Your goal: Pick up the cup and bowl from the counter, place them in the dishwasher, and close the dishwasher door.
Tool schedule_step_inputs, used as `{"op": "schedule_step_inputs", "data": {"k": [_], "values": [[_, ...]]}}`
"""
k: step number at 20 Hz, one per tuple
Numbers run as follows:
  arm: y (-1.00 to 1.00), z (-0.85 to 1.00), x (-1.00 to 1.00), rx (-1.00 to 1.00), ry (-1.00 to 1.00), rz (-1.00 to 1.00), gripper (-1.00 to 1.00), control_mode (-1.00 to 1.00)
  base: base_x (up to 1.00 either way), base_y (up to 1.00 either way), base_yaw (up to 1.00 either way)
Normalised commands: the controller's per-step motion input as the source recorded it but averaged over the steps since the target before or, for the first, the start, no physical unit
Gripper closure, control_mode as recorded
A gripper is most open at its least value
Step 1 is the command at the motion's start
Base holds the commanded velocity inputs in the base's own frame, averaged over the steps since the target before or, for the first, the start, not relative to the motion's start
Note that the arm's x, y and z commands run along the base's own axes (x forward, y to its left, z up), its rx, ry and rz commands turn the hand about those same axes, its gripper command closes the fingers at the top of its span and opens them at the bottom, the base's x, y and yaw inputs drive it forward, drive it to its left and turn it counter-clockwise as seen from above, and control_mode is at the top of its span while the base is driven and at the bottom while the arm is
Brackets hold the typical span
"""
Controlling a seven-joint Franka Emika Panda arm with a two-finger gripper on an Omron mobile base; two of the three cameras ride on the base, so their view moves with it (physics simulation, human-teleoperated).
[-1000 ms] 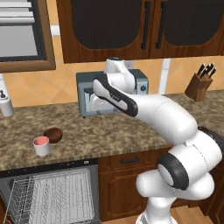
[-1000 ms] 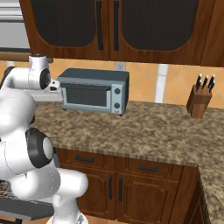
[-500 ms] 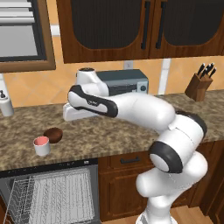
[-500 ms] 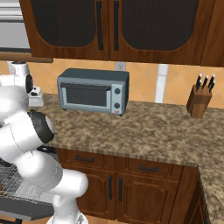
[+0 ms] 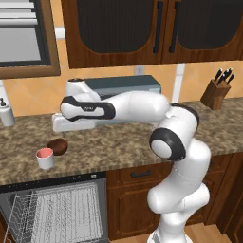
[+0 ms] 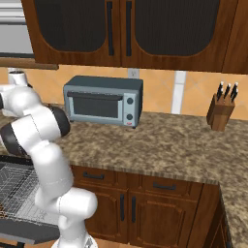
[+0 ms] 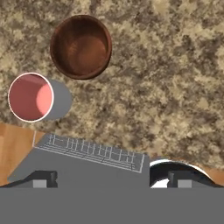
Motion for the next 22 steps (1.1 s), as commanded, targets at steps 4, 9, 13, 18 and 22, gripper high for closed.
{"op": "schedule_step_inputs", "data": {"k": [4, 9, 13, 18, 22], "values": [[0.34, -0.21, 0.26, -0.05, -0.02, -0.18, -1.00, -1.00, 0.00, 0.00, 0.00], [0.21, -0.21, 0.01, -0.01, -0.02, -0.05, -1.00, -1.00, 0.00, 0.00, 0.00], [0.29, -0.34, 0.04, 0.00, 0.00, 0.00, -1.00, -1.00, 0.00, 0.00, 0.00], [0.43, -0.55, 0.17, 0.00, 0.00, 0.00, -1.00, -1.00, 0.00, 0.00, 0.00], [0.47, -0.22, 0.20, 0.00, 0.00, 0.00, -1.00, -1.00, 0.00, 0.00, 0.00]]}}
